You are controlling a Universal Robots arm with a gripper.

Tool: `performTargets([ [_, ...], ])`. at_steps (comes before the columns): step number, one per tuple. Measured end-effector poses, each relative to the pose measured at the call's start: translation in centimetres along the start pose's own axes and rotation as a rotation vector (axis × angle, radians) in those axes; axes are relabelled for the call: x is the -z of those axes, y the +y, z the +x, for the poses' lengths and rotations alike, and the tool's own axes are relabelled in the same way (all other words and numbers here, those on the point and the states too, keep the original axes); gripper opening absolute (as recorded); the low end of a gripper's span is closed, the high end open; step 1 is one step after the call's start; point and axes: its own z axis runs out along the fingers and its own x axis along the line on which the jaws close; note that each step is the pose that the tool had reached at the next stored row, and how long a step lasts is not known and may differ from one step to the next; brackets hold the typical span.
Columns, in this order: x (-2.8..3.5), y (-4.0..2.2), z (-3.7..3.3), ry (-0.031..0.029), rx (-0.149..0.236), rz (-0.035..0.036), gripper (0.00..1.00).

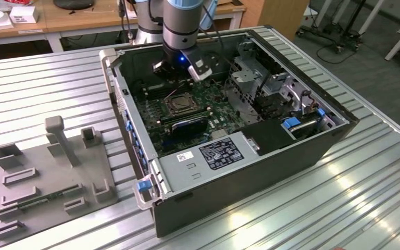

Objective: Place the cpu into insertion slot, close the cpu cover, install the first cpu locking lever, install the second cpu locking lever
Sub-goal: 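Install the first cpu locking lever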

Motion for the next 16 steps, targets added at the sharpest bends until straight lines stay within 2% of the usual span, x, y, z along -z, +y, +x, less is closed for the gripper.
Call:
performTargets([
  [11, -0.20, 0.10, -0.10, 0.0000, 0.000, 0.0000, 0.11],
  [16, -0.52, 0.03, -0.20, 0.0000, 0.000, 0.0003, 0.11],
])
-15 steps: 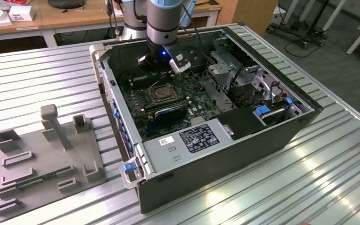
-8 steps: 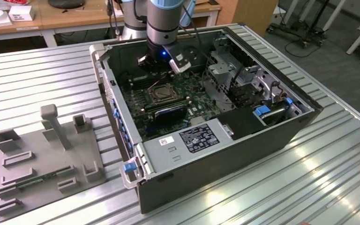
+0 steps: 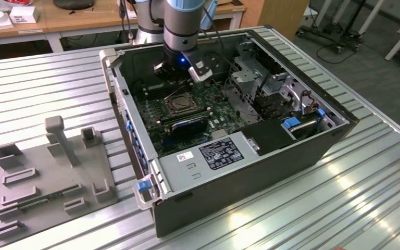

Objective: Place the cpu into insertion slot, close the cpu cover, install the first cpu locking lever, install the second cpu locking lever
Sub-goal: 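Install the first cpu locking lever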

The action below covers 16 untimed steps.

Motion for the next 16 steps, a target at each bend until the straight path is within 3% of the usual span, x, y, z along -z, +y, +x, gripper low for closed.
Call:
performTargets([
  [16, -0.97, -0.21, -0.28, -0.0005, -0.001, 0.0014, 0.11],
])
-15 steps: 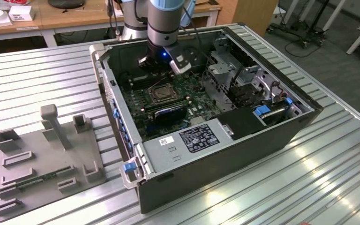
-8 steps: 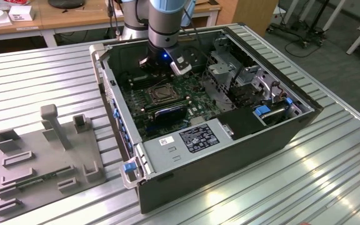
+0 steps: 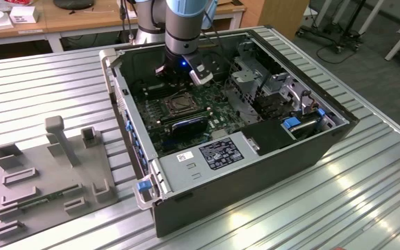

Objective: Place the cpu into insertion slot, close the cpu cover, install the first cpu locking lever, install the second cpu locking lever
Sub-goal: 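Install the first cpu locking lever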

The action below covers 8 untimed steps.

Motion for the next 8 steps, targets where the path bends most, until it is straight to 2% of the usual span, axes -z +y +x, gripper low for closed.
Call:
performTargets([
  [8, -0.47, -0.13, 0.01, -0.0008, -0.001, 0.0022, 0.11],
])
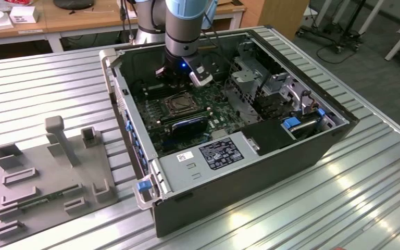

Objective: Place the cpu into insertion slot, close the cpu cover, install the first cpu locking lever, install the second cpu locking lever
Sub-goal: 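Install the first cpu locking lever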

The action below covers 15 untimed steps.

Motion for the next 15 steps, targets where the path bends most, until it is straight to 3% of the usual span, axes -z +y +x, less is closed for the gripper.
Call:
performTargets([
  [15, -0.24, -0.08, -0.07, -0.0020, 0.000, 0.0087, 0.11],
])
